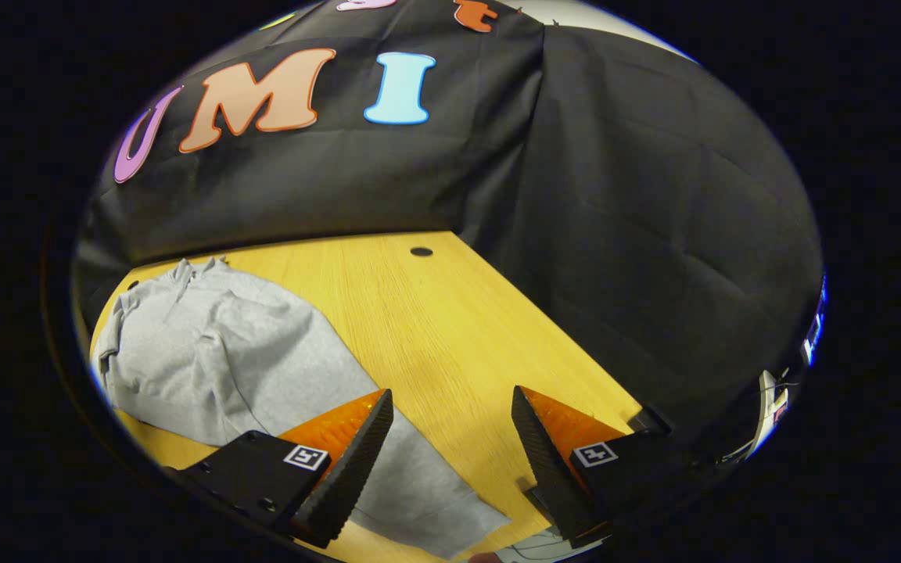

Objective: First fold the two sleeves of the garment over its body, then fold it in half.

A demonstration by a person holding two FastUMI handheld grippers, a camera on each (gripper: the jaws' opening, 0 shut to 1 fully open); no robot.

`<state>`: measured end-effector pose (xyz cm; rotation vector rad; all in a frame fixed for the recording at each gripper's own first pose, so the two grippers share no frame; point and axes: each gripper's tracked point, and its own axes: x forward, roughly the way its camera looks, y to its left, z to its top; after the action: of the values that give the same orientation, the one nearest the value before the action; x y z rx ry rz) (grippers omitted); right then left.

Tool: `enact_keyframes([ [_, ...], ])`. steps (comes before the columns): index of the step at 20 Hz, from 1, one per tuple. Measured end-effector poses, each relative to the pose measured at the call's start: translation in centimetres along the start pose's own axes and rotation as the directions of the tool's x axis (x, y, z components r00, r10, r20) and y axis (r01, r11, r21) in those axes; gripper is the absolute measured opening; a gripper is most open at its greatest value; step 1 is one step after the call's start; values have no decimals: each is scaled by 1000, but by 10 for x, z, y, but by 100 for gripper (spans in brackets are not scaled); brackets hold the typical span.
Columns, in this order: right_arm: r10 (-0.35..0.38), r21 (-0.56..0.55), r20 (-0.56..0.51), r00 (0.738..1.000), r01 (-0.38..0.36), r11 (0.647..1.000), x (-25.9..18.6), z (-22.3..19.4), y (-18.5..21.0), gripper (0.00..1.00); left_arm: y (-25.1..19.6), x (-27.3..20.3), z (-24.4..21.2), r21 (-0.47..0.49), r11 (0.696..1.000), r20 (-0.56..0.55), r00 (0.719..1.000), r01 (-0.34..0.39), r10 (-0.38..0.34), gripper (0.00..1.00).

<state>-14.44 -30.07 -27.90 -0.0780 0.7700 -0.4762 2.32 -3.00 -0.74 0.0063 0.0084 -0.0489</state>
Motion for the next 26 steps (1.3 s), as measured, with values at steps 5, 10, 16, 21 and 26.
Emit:
enact_keyframes([
  [5, 7, 67, -153, 988, 3, 998, 3, -60, -7, 98, -5, 1, -5, -5, 1000, -13, 1000, 8, -8, 94],
  [10, 34, 66, -262, 965, -18, 998, 1, -98, -3, 98, -7, 0, -6, -7, 1000, -16, 1000, 7, -8, 94],
  [16, 74, 140, -324, 943, -30, 990, 0, -113, 5, 92, -5, 3, -4, -3, 1000, -12, 1000, 3, -3, 93],
  [21, 117, 114, -338, 934, -83, 990, -1, -113, 16, 78, -9, 5, -9, -8, 1000, -20, 1000, 9, -10, 94],
  [26, 152, 145, -341, 928, -108, 983, 1, -111, 27, 24, -9, 6, -9, -12, 1000, -24, 1000, 8, -8, 94],
])
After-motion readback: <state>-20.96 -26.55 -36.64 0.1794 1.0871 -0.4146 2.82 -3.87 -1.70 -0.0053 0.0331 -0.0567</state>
